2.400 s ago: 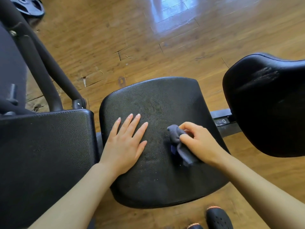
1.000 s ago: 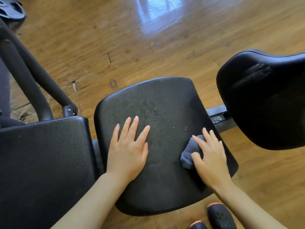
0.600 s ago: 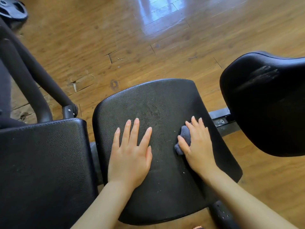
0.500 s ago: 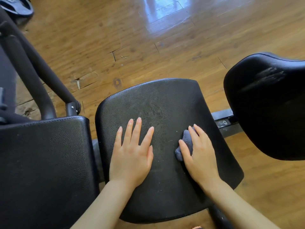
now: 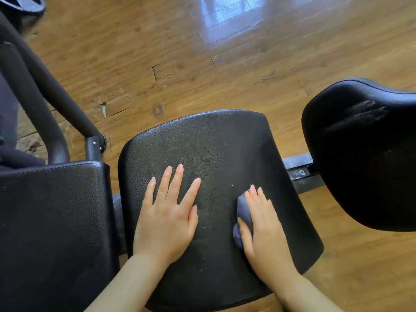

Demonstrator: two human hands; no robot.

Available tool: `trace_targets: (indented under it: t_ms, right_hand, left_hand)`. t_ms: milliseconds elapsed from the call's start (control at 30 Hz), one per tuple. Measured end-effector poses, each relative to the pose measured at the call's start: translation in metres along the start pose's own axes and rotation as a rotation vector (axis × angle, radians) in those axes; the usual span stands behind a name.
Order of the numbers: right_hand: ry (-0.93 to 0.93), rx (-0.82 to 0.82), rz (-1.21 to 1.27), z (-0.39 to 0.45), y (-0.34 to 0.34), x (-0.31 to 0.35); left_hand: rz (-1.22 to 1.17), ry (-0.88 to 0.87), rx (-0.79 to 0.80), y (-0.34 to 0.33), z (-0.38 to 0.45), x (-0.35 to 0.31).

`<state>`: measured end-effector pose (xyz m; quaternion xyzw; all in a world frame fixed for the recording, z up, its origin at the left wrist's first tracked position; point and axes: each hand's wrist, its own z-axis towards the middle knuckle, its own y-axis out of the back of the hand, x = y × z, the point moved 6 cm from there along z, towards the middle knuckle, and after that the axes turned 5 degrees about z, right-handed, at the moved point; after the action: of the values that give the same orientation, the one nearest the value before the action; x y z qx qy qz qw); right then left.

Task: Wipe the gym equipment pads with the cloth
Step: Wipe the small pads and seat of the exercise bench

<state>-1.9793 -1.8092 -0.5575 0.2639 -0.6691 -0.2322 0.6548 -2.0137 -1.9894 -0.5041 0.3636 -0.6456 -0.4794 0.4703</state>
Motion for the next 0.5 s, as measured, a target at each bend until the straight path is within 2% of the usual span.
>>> trace_targets:
  t_ms: [67,133,200,300,400,500]
  right_hand:
    - [0.129,0.028,-0.053,-0.033,0.006,0.000]
    - [0.165,0.089,-0.034,-0.021,0.004,-0.006]
    - [0.147,0.141,-0.040,0.014,-0.005,0.000]
    - [0.077,0.105,-0.023,0.051,-0.012,0.008]
    - [0.127,0.171,-0.056,0.014,0.003,0.010]
    - [0.176,0.166,-0.136,-0.029,0.020,0.004]
  left_hand:
    - [0.001,-0.003,0.007,0.000,0.000,-0.002]
    - [-0.005,0.001,-0.007,0.001,0.001,-0.002]
    - [0.004,-0.002,-0.009,0.002,0.002,-0.002]
    - [0.011,0.002,-0.027,0.002,0.003,-0.002]
    - [0.007,0.002,-0.036,0.002,0.002,-0.002]
    - [0.010,0.003,-0.040,0.002,0.002,-0.002]
